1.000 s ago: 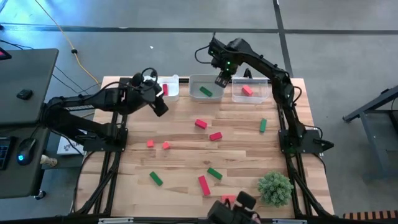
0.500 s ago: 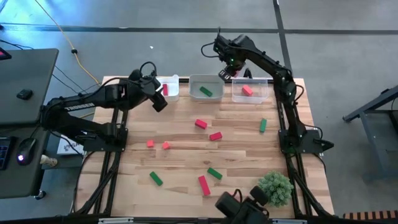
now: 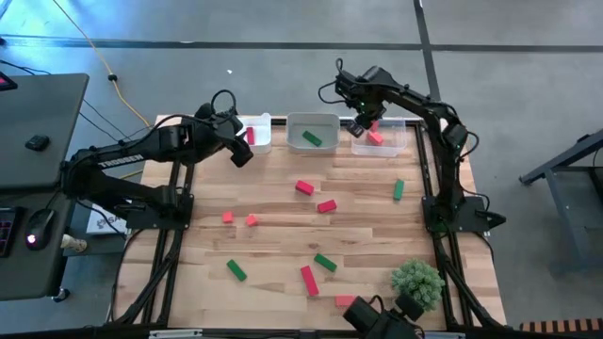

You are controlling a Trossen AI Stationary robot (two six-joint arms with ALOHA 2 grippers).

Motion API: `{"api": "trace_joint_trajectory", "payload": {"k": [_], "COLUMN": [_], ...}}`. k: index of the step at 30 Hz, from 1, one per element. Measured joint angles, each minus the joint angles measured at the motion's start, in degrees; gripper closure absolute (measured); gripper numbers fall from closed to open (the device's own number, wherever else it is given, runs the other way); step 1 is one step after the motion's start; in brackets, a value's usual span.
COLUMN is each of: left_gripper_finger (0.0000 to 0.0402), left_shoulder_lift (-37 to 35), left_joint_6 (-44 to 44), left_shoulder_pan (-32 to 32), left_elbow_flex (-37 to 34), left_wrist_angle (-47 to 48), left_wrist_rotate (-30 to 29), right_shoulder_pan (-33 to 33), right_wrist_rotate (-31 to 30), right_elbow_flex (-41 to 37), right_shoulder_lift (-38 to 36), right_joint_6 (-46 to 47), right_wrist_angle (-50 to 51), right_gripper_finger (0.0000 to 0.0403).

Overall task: Sort & place blocks by color
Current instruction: Put the bottom left orange block into the transparent bin

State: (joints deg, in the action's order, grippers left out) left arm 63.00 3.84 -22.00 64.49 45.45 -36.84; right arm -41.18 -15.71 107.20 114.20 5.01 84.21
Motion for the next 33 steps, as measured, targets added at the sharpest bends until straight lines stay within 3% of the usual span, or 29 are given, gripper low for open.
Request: {"api": "trace_joint_trajectory", "payload": {"k": [14,21,28,33], "left_gripper_finger": [0.0218,0.0218,0.0218,0.0218], "left_shoulder_lift": [0.0,0.0,0.0,0.0], "left_joint_6": [0.5,0.5,0.6,0.6], "left_shoulder_pan": [-0.7,-0.7,-0.7,-0.7], "left_elbow_flex": [0.0,0.0,0.0,0.0], "left_wrist_angle": [-0.3,-0.3,-0.3,-0.3], "left_wrist_rotate": [0.4,0.4,0.4,0.4], "right_shoulder_pan": [-2.7,-4.0,-5.5,-6.3], "right_wrist_rotate": [8.8,10.5,15.9,15.3], "right_elbow_flex": [-22.0,-26.7,-30.3,-31.4], "right_shoulder_lift": [-8.2,-8.6,-8.6,-8.6], "right_joint_6": [1.5,2.3,3.3,4.1], "right_wrist_angle": [-22.2,-28.0,-33.2,-33.4], "right_gripper_finger": [0.0291,0.0291,0.0282,0.0275]}}
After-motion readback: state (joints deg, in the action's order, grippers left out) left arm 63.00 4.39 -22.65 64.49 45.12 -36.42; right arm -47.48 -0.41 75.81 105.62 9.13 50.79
